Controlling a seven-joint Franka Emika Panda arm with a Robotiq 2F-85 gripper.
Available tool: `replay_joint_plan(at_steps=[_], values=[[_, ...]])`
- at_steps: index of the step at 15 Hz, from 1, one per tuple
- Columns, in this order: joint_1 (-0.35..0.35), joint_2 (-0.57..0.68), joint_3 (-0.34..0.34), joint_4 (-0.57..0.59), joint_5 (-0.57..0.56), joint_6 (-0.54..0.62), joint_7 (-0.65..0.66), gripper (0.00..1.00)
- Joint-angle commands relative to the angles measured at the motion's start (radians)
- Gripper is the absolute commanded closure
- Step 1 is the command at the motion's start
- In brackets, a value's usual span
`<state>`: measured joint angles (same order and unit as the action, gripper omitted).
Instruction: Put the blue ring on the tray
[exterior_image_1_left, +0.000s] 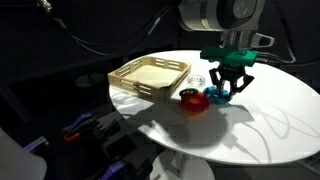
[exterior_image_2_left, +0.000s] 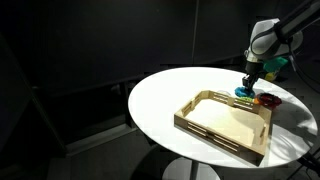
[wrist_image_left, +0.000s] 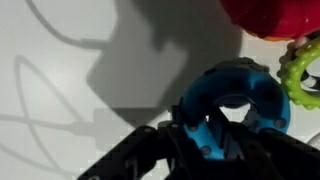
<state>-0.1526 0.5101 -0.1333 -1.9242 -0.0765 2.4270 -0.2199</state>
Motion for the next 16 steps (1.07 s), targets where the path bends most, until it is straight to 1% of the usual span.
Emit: replay_joint_plan(at_steps=[1,5,11,16], values=[[-0.014,-0.035,0.012,0.013,0.001,-0.040,0.013,0.90],[-0.016,-0.083,0.016,0.009,0.011,-0.060,0.008,0.90],[-0.014,-0.180,0.046,-0.003,0.072,-0.152,-0.020,0.90],[-0.001,-0.249,0.065,-0.020,0.093,-0.246,-0.027,0.90]])
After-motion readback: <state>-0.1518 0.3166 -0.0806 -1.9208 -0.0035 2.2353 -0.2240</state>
